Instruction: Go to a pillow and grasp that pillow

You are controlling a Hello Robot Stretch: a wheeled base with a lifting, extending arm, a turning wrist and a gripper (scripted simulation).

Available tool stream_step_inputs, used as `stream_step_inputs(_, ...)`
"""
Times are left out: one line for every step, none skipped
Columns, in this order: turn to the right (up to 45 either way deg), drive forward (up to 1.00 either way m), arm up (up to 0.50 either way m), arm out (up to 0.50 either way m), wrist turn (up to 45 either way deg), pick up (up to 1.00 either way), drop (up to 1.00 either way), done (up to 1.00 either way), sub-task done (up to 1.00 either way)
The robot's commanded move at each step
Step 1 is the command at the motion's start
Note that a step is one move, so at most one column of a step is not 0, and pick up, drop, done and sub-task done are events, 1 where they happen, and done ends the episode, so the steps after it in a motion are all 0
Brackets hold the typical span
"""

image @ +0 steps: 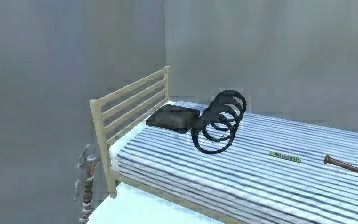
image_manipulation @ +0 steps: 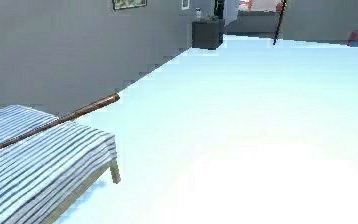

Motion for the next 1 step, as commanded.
stream_step_inputs(0.0,0.40,0.00,0.00,0.0,0.00,0.00,0.00,0.00)
